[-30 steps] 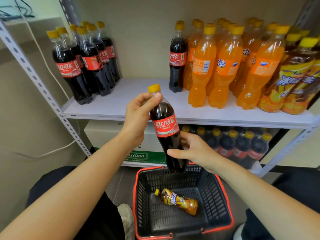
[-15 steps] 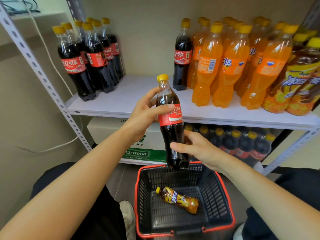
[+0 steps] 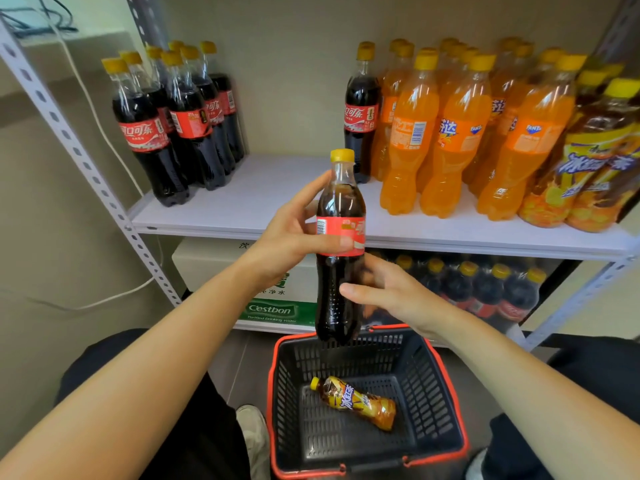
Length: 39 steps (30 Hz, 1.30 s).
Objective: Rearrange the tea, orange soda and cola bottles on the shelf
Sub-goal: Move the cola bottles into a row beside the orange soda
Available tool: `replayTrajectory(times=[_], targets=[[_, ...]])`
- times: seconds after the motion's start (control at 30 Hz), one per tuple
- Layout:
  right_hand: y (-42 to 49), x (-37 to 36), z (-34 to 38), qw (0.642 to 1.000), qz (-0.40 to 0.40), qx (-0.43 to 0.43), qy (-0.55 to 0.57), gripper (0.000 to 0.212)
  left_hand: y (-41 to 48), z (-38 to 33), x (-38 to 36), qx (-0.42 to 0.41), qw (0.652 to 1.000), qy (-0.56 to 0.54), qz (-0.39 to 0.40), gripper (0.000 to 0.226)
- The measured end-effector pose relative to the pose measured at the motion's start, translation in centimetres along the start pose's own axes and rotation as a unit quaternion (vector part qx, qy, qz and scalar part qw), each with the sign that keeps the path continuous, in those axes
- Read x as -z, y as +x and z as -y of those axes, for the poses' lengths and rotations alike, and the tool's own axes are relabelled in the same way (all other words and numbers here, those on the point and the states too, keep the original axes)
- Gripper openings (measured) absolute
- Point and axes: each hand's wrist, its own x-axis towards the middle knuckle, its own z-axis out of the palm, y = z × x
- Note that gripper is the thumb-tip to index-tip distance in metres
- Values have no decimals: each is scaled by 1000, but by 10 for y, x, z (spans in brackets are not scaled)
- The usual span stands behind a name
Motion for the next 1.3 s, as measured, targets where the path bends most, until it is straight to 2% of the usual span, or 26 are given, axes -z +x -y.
replayTrajectory(times=[0.07,0.13,0.23,0.33,0.43,0.53,0.6,0.67,0.77,0.9,1.03,1.2,1.3], targets=[[1,-2,1,1000,-21,0,-3,57,-1,1,-5,-24,999,30,1,99],[2,-4,-1,998,-59,6,-6,53,-2,4,-13,-34,998,56,-9,96],[4,-5,-5,995,-93,18,14,47,-1,7,-20,-26,997,68,-22,79],[4,-1,-5,995,-66,16,70,49,2,1,-12,15,1000,21,8,64],[3,3,-6,995,-25,11,93,51,2,-3,-4,27,999,-2,19,66],[4,4,-7,994,-30,18,103,51,2,-3,-7,12,999,-5,-42,61],[7,2,-5,995,-45,23,80,62,2,-1,-10,5,996,-12,-88,57],[9,2,-4,998,-53,26,30,68,0,0,-12,5,994,-7,-113,62],[9,4,0,999,-47,11,-5,66,-2,1,-16,-4,991,10,-133,70],[12,3,9,998,-30,-35,37,66,-3,-1,-17,-5,984,16,-175,69],[18,-3,14,991,-38,-47,116,60,-9,-12,-8,0,988,13,-153,71],[24,-9,21,974,-14,-67,215,49,-38,-17,14,-19,993,82,-84,46],[31,-11,28,966,-5,-78,247,47,-57,-17,22,-36,991,120,-38,43]])
